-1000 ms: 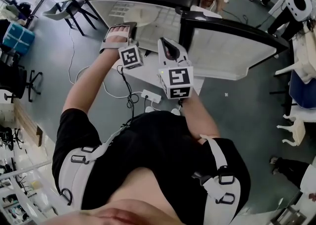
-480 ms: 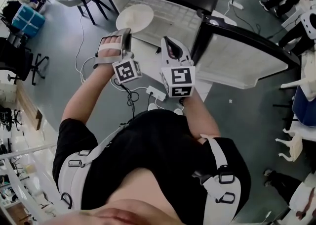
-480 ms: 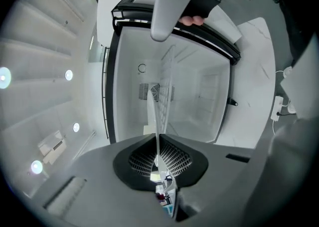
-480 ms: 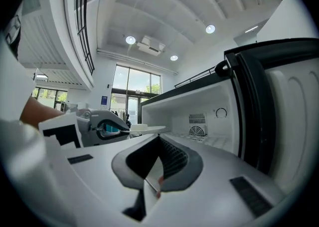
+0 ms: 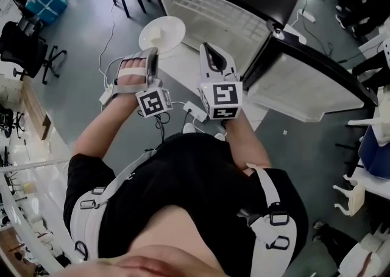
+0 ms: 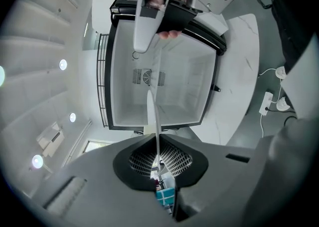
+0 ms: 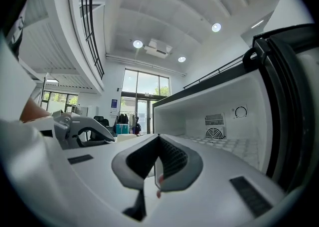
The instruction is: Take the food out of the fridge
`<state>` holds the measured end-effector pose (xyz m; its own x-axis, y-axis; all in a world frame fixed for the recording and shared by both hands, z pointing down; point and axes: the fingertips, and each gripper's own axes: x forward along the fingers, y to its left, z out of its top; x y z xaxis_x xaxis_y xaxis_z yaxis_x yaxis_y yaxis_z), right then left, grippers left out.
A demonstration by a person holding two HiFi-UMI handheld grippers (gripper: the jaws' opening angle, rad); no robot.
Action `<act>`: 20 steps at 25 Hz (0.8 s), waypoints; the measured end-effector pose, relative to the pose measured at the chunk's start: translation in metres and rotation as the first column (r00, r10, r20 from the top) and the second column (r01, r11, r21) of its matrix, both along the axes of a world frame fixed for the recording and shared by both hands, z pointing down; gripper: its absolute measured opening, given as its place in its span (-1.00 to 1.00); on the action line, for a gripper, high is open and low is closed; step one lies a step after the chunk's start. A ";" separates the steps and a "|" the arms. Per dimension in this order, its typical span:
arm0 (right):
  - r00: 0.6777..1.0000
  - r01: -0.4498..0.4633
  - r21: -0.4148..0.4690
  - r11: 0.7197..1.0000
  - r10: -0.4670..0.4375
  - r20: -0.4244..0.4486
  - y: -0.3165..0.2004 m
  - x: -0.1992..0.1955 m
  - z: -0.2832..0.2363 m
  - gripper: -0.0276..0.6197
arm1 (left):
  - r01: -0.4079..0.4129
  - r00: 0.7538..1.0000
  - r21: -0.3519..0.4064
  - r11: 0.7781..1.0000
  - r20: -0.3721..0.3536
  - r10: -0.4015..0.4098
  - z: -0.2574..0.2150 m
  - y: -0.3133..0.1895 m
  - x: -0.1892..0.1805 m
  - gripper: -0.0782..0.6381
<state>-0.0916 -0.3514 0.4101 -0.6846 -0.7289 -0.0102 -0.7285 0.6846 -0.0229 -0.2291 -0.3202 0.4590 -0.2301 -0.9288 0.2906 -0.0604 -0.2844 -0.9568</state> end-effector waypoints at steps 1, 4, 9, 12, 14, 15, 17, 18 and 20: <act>1.000 0.006 -0.001 1.000 -0.006 0.001 0.000 -0.002 0.000 -0.89 | 0.010 1.000 0.001 1.000 -0.005 -0.010 0.002 0.002 -0.002 -0.72; 1.000 0.013 -0.008 1.000 -0.013 0.006 -0.003 -0.005 0.001 -0.89 | 0.029 0.999 0.000 1.000 -0.014 -0.029 0.005 0.005 -0.007 -0.72; 1.000 0.005 -0.020 1.000 -0.005 0.008 -0.006 -0.005 0.002 -0.89 | 0.034 0.999 -0.005 0.999 -0.022 -0.035 0.002 0.008 -0.008 -0.72; 1.000 0.003 -0.021 1.000 -0.002 0.010 -0.006 -0.005 0.001 -0.89 | 0.023 0.999 0.015 1.000 -0.028 -0.022 -0.007 0.007 -0.004 -0.72; 1.000 -0.001 -0.016 1.000 0.001 0.010 -0.006 -0.004 0.000 -0.89 | 0.012 1.000 0.030 0.999 -0.022 -0.011 -0.012 0.005 -0.001 -0.72; 1.000 -0.004 -0.015 1.000 0.004 0.009 -0.007 -0.003 0.001 -0.89 | 0.008 1.000 0.034 0.999 -0.020 -0.007 -0.014 0.004 0.001 -0.72; 1.000 -0.010 -0.014 1.000 0.010 0.005 -0.007 0.000 0.001 -0.89 | 0.002 1.000 0.038 0.999 -0.020 -0.001 -0.017 0.002 0.003 -0.72; 1.000 -0.012 -0.014 1.000 0.012 0.005 -0.007 0.001 0.001 -0.89 | 0.001 1.000 0.040 0.999 -0.021 0.000 -0.018 0.002 0.004 -0.72; 1.000 -0.016 -0.011 1.000 0.016 0.005 -0.008 0.003 0.001 -0.89 | -0.003 1.000 0.044 0.999 -0.017 0.003 -0.019 0.001 0.006 -0.72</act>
<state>-0.0887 -0.3592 0.4106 -0.6731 -0.7395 -0.0056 -0.7390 0.6729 -0.0335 -0.2232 -0.3194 0.4402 -0.2226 -0.9414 0.2534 -0.0763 -0.2423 -0.9672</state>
